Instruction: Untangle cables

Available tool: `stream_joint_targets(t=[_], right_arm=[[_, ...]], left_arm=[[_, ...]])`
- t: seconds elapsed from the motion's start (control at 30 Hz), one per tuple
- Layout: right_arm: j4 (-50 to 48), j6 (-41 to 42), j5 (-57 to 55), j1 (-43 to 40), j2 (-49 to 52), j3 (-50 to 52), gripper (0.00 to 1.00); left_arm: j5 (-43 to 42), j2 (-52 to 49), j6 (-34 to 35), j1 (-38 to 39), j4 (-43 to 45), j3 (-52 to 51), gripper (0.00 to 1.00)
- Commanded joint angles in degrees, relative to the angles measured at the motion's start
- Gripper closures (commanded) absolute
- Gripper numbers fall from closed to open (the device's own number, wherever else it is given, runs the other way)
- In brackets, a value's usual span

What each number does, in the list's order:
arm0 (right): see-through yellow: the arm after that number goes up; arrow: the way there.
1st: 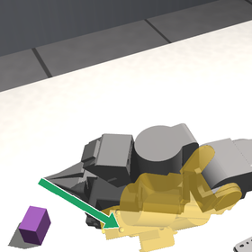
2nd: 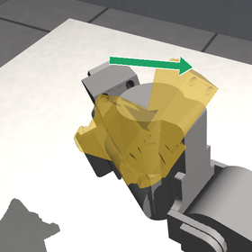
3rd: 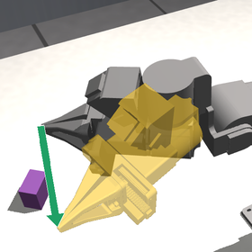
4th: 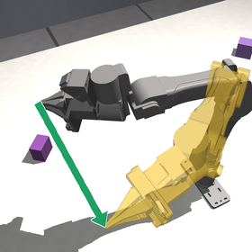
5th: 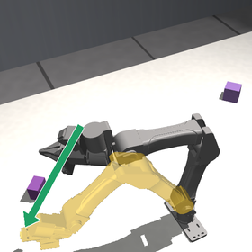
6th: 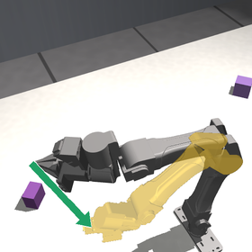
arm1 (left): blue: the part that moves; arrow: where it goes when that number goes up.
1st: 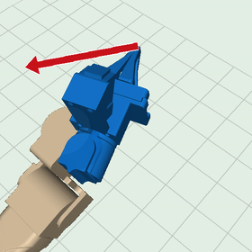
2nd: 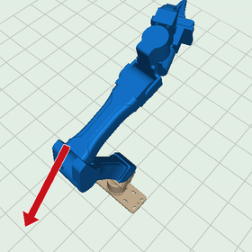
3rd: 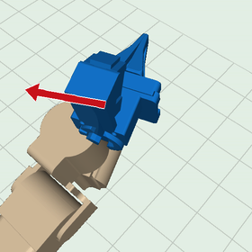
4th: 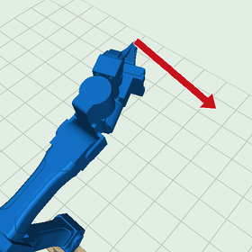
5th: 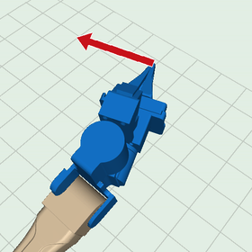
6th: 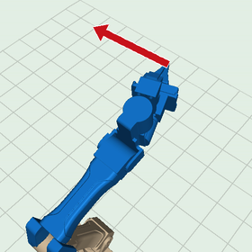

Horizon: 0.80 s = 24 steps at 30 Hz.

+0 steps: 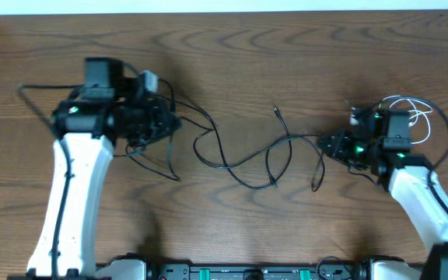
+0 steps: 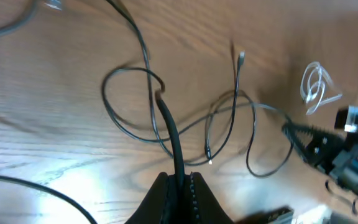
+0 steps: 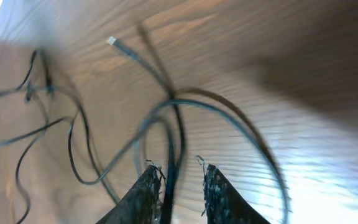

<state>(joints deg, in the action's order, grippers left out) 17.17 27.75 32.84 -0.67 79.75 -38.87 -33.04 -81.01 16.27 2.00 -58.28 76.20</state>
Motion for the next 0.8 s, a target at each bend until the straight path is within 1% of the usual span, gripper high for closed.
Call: stream_joint_targets(t=[0.0, 0.07, 0.1, 0.13, 0.2, 0.37, 0.53, 0.63, 0.77], right_arm=[[-1.99, -2.27, 3.65, 1.97, 3.39, -0.33, 0.71], [-3.72, -4.74, 3.72, 2.21, 5.09, -0.33, 0.61], [-4.63, -7.58, 3.69, 2.21, 5.99, -0.33, 0.56], [-4.90, -9.18, 3.65, 2.21, 6.34, -0.33, 0.53], [-5.25, -12.15, 2.49, 2.21, 7.08, -0.33, 0.52], [-3.58, -12.15, -2.82, 2.27, 8.02, -0.33, 0.51], [0.22, -12.17, -8.39, 2.27, 8.09, -0.33, 0.52], [2.29, -13.42, -8.70, 2.25, 8.00, -0.79, 0.51], [7.48, -16.81, -8.66, 2.27, 8.00, -3.02, 0.47]], left_arm=[[0.07, -3.17, -1.92, 2.95, 0.48, -0.35, 0.93], [0.04, -4.81, -2.16, 4.37, 0.74, -0.35, 0.92], [0.07, -5.84, -2.58, 5.33, 0.87, -0.35, 0.93], [0.07, -6.47, -2.97, 5.99, 1.01, -0.35, 0.93], [0.07, -7.78, -3.63, 7.32, 1.51, -0.35, 0.93], [0.07, -9.66, -3.61, 10.25, 2.97, -0.35, 0.92], [0.09, -9.66, -3.61, 11.87, 3.87, -0.35, 0.92], [0.09, -9.66, -3.58, 12.02, 3.78, -0.35, 0.92], [0.11, -9.66, -3.61, 12.02, 3.78, -0.35, 0.92]])
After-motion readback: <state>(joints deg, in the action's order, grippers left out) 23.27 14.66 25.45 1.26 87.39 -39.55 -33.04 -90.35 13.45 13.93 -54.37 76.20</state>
